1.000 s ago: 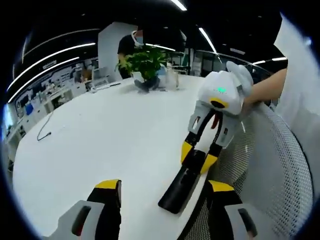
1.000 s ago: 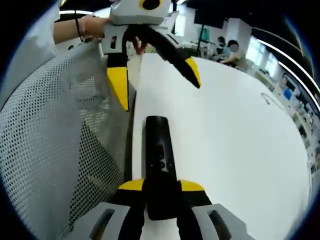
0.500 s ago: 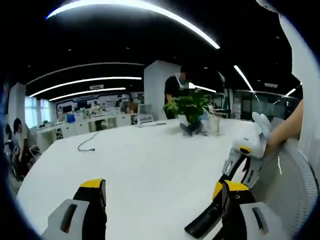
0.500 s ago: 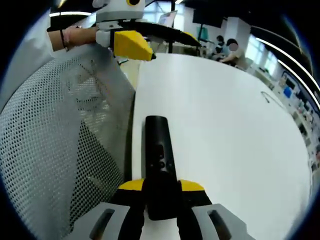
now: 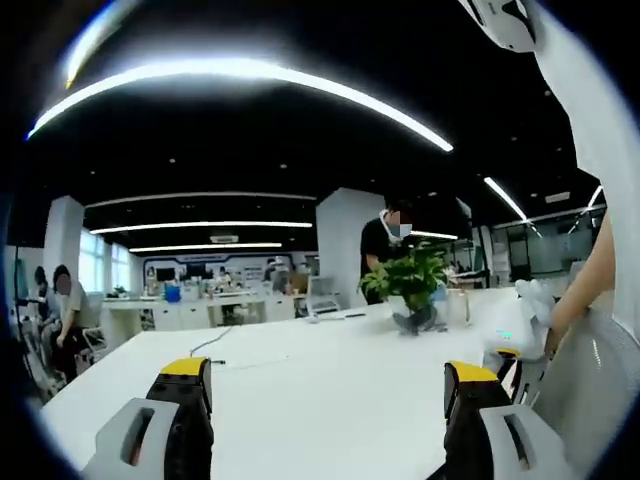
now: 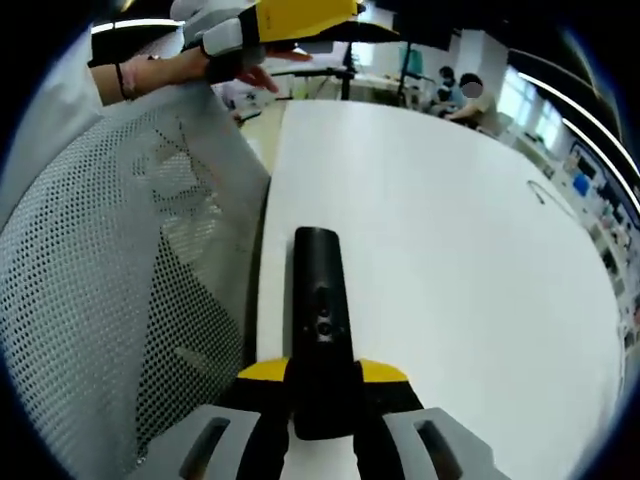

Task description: Press the specified remote control buttons in sequence, fully releasing each button before pressing the next.

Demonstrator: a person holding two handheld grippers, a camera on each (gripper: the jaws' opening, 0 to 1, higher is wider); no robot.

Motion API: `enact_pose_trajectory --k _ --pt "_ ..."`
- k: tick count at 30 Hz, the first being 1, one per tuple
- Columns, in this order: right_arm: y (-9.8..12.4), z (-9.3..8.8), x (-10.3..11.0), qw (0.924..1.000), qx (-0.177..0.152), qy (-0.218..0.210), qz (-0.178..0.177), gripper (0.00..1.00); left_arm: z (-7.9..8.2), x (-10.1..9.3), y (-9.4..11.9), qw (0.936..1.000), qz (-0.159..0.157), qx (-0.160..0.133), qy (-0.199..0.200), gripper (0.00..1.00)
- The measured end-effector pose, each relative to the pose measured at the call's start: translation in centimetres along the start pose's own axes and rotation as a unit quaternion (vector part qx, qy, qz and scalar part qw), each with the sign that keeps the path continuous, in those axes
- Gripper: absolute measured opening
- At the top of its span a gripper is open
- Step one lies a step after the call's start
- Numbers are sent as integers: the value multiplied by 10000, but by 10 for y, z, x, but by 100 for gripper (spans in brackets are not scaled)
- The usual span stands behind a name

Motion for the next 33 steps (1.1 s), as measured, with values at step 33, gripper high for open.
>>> enact_pose_trajectory --k 33 --pt "2 -12 -81 9993 335 131 103 21 -30 12 6 9903 359 1056 -831 91"
Point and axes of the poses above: the point that each gripper's makers call its tool centre point, and the gripper's own axes: y roughly backward along the fingers, x roughly to its left, z roughly out of its top, the point moved 1 cm from there along y, roughly backward along the fingers, and after that the axes turned 8 degrees about x, right-handed, at the moved point
